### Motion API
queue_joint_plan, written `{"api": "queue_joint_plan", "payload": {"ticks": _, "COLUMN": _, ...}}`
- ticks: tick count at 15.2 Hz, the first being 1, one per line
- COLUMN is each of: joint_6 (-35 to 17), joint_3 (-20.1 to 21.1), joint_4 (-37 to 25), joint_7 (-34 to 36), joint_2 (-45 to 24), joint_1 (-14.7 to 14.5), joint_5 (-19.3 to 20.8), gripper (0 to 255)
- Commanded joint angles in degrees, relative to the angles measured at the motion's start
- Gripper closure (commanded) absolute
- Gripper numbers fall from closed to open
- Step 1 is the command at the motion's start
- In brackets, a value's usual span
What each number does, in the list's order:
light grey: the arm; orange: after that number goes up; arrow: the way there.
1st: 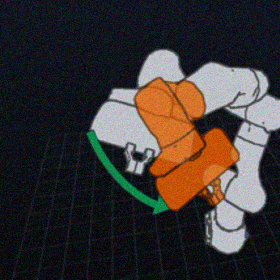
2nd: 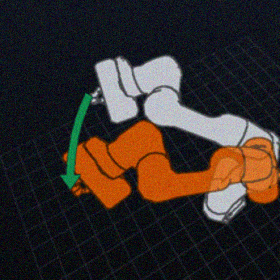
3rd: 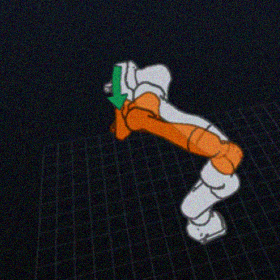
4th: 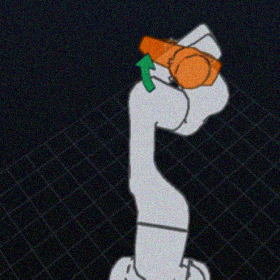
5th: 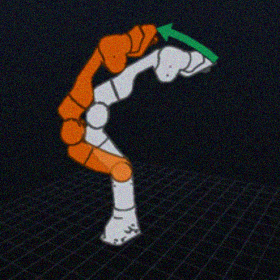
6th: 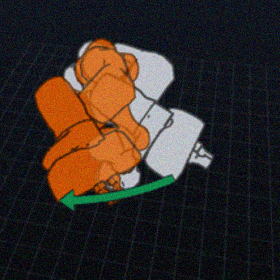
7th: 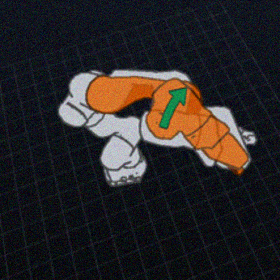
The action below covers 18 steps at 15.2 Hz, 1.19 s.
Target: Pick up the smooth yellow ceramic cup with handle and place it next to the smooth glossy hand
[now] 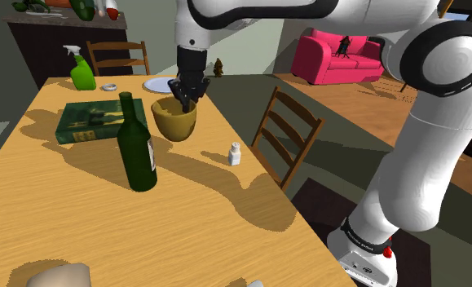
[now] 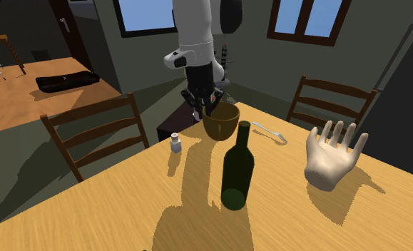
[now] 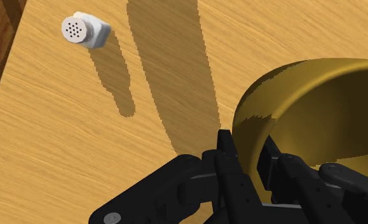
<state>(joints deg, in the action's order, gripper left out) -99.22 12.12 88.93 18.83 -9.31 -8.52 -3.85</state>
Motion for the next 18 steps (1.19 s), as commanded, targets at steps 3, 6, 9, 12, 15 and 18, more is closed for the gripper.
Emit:
{"api": "queue_joint_plan", "payload": {"ticks": 3, "joint_6": -0.16, "joint_3": 2.02, "joint_4": -1.4, "joint_7": 5.16, "joint_2": -1.11, "joint_1": -3.07, "joint_5": 0.72, "gripper": 255}}
{"api": "queue_joint_plan", "payload": {"ticks": 6, "joint_6": -0.17, "joint_3": 3.53, "joint_4": -2.94, "joint_7": 9.17, "joint_2": -2.39, "joint_1": -5.56, "joint_5": 1.47, "gripper": 255}}
{"api": "queue_joint_plan", "payload": {"ticks": 9, "joint_6": 0.07, "joint_3": 4.95, "joint_4": -5.23, "joint_7": 13.21, "joint_2": -4.22, "joint_1": -8.2, "joint_5": 2.44, "gripper": 255}}
{"api": "queue_joint_plan", "payload": {"ticks": 12, "joint_6": 0.6, "joint_3": 6.22, "joint_4": -8.34, "joint_7": 17.25, "joint_2": -6.64, "joint_1": -11.05, "joint_5": 3.66, "gripper": 255}}
{"api": "queue_joint_plan", "payload": {"ticks": 15, "joint_6": 1.52, "joint_3": 7.34, "joint_4": -12.39, "joint_7": 21.24, "joint_2": -9.67, "joint_1": -14.13, "joint_5": 5.14, "gripper": 255}}
{"api": "queue_joint_plan", "payload": {"ticks": 18, "joint_6": 2.94, "joint_3": 8.19, "joint_4": -17.59, "joint_7": 25.11, "joint_2": -13.39, "joint_1": -17.58, "joint_5": 6.85, "gripper": 255}}
